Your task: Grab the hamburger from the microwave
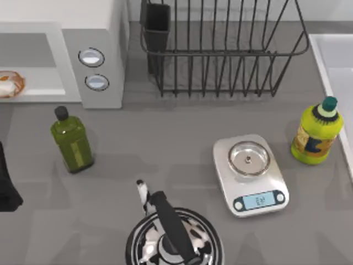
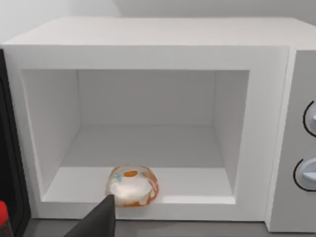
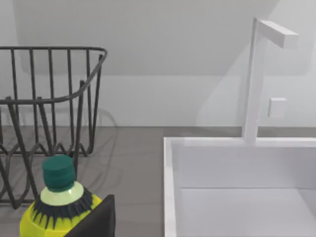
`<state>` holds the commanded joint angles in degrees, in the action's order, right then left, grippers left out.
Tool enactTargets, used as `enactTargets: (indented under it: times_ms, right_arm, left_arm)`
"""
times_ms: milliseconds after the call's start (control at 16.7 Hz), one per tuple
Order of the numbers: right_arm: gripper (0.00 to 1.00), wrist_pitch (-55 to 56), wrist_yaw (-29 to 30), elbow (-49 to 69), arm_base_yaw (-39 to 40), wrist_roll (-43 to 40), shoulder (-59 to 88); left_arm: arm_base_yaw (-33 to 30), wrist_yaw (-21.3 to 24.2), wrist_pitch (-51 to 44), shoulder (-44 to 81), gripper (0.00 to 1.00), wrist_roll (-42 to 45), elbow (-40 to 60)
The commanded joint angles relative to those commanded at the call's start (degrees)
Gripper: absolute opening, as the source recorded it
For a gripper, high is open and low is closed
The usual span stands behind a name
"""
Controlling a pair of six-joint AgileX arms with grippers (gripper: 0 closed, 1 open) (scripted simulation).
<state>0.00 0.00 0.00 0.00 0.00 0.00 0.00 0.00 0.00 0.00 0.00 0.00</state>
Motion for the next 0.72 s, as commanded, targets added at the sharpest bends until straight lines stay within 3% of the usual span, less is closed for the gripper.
enactTargets:
  times_ms: [480, 720]
  right_arm:
    - [1.0, 0.0, 0.0, 0.0, 0.0, 0.0, 0.0]
    - [1.0, 0.0, 0.0, 0.0, 0.0, 0.0, 0.0]
  left_arm:
    - [0.06, 0.06, 0.36, 0.56, 1.0, 0.02, 0.26]
    - [0.84, 0.93, 5.45, 8.84, 1.0, 0.36, 3.87]
